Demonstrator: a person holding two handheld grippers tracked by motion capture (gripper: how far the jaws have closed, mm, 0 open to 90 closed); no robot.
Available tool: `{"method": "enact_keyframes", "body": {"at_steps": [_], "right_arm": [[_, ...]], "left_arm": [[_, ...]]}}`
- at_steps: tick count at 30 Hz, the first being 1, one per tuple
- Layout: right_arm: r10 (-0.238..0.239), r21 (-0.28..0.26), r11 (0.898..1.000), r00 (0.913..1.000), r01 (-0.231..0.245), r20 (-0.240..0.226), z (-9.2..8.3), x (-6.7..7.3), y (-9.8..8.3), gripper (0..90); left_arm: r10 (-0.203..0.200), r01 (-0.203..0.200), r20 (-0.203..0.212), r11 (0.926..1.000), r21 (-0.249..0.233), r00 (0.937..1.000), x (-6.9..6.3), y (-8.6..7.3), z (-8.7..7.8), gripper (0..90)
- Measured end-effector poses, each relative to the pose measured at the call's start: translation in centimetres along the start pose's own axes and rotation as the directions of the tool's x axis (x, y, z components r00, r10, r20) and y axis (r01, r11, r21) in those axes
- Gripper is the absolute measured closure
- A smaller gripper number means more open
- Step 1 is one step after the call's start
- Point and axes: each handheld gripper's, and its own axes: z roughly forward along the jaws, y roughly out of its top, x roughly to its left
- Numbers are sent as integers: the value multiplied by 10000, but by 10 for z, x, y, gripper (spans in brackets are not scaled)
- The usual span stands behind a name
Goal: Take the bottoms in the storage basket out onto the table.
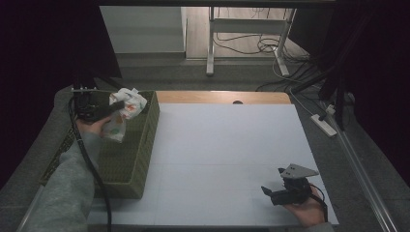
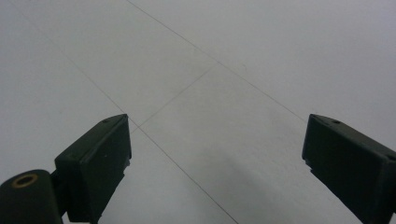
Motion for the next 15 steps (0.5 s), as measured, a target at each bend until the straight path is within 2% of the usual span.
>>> {"method": "enact_keyframes", "body": {"at_steps": [7, 11, 15], "right_arm": [[-43, -45, 10000, 10000, 43, 33, -1, 0, 0, 83], [-56, -29, 10000, 10000, 56, 34, -1, 1, 0, 83], [-39, -25, 10000, 10000, 39, 41, -1, 0, 0, 83]], "left_arm": [[95, -88, 256, 9996, -265, 9996, -6, 1, -7, 700], [15, 13, 618, 9990, -446, 9981, -8, -1, -10, 699], [-15, 46, 648, 9989, -477, 9979, -8, -3, -11, 699]]}}
